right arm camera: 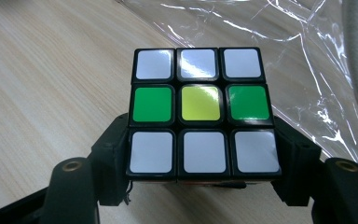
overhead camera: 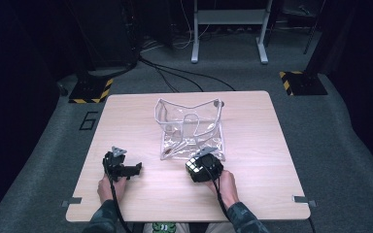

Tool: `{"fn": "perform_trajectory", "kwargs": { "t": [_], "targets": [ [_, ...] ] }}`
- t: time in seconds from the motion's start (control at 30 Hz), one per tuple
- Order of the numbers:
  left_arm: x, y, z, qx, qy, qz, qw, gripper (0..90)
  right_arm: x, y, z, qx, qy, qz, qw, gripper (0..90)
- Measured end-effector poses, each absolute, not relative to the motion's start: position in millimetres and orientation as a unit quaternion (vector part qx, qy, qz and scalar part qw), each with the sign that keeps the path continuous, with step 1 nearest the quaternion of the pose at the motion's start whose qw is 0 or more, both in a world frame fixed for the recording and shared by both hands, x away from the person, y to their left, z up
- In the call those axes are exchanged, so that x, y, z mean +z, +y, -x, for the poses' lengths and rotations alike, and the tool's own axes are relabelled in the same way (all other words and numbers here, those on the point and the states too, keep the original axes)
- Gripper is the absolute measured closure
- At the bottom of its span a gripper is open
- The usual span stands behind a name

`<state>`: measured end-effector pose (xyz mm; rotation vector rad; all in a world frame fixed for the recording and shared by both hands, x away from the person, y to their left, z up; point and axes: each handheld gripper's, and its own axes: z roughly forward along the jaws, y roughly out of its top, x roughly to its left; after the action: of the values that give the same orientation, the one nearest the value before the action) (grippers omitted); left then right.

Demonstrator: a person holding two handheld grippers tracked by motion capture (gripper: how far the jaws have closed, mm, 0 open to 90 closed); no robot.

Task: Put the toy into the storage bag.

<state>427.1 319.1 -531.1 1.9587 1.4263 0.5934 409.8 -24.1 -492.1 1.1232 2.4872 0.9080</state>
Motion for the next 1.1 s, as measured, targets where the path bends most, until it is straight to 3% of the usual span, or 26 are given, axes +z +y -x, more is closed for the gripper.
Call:
{"fn": "perform_trajectory", "kwargs": {
  "t": [1.1],
  "targets": [
    [-531.0, 319.3, -427.2, 0.226, 0.541, -0.746, 0.317, 0.0, -460.4, -43.2, -397.2, 0.327, 0.857, -0.374, 0.136, 33.4]
  ]
}}
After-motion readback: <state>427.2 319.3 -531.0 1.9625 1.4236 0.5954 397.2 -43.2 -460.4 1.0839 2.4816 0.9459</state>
